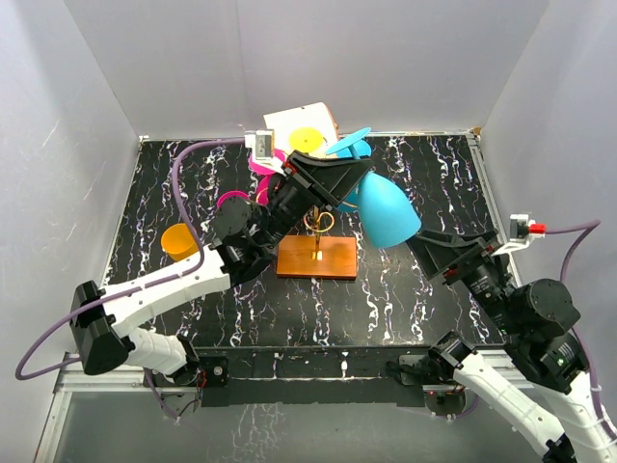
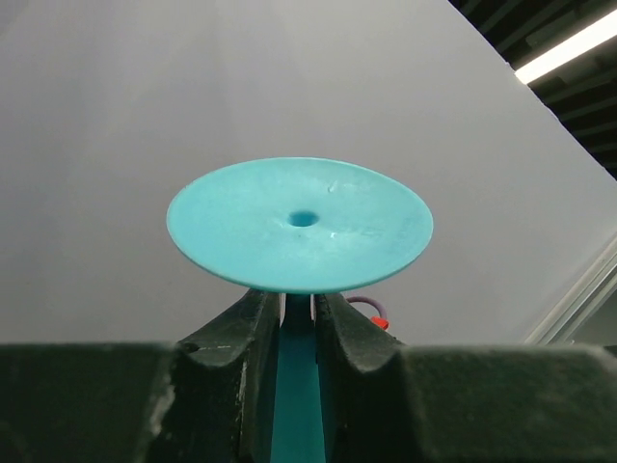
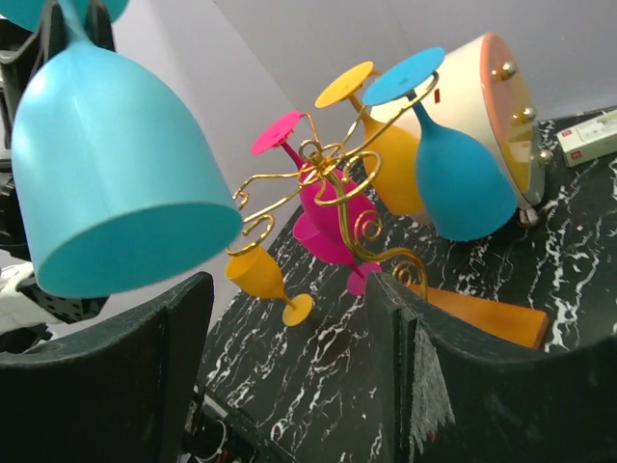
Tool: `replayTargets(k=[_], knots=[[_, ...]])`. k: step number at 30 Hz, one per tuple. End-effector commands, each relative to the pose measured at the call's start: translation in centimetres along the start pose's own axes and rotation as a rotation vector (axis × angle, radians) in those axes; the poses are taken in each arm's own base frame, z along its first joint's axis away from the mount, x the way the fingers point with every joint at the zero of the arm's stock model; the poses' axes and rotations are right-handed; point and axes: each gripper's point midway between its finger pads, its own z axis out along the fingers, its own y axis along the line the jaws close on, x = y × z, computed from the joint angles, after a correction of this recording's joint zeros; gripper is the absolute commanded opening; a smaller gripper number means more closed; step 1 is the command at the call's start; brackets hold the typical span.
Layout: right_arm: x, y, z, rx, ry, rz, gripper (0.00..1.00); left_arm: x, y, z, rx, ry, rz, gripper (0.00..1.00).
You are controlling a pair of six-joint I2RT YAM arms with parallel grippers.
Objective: Place the wine glass upside down on the wine glass rack
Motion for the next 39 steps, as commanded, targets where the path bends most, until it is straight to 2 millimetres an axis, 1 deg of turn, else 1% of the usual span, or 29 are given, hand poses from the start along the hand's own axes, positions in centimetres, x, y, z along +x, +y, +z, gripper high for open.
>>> replayTargets(k=[1, 4, 7, 10, 12, 14, 16, 19, 22, 24, 27, 30, 33, 39], knots=[[-1.8, 0.3, -2.5, 0.018, -0.027, -0.029, 0.62, -3.1, -2.6, -1.1, 0.053, -0.080, 0.099, 0.00], [-3.3, 0.2, -3.6, 0.045, -0.066, -0.025, 0.61, -2.7, -1.8, -1.7, 0.024, -0.055, 0.156, 0.00], [-5.2, 1.3, -4.0, 0.033, -0.107, -0.011, 0.60, -1.8, -1.4, -2.1, 0.025, 0.001, 0.239, 0.00], [-6.1, 2.1, -3.6, 0.030, -0.107, -0.002, 0.60, -0.9, -1.1, -2.7, 0.037, 0.054, 0.309, 0.00], [-6.5, 2.4, -3.0, 0.039, -0.099, 0.006, 0.60, -0.5, -1.2, -2.9, 0.037, 0.084, 0.313, 0.00], [-6.7, 2.8, -2.5, 0.041, -0.082, 0.008, 0.61, 0.3, -1.5, -3.0, 0.063, 0.131, 0.323, 0.00], [-6.9, 3.3, -2.0, 0.030, -0.075, 0.020, 0.64, 1.5, -2.1, -3.4, 0.121, 0.190, 0.331, 0.00], [-6.9, 4.4, -1.5, -0.011, -0.055, 0.035, 0.70, 3.3, -3.0, -4.0, 0.219, 0.274, 0.367, 0.00], [-6.6, 5.1, -1.0, -0.019, -0.015, 0.080, 0.71, 4.9, -3.3, -4.8, 0.293, 0.342, 0.395, 0.00], [-6.2, 5.6, -0.7, -0.027, 0.022, 0.109, 0.71, 5.5, -3.4, -5.3, 0.338, 0.363, 0.430, 0.00], [-6.2, 6.8, -0.8, -0.064, 0.051, 0.150, 0.71, 6.3, -2.7, -5.8, 0.374, 0.376, 0.505, 0.00], [-6.3, 7.8, -1.1, -0.110, 0.063, 0.185, 0.71, 7.0, -1.3, -6.0, 0.363, 0.398, 0.579, 0.00], [-5.3, 7.4, -0.9, -0.103, 0.085, 0.205, 0.70, 7.6, -0.5, -6.2, 0.375, 0.420, 0.643, 0.00], [-3.5, 7.2, -0.2, -0.121, 0.122, 0.265, 0.68, 8.6, 0.1, -6.9, 0.418, 0.456, 0.696, 0.00]])
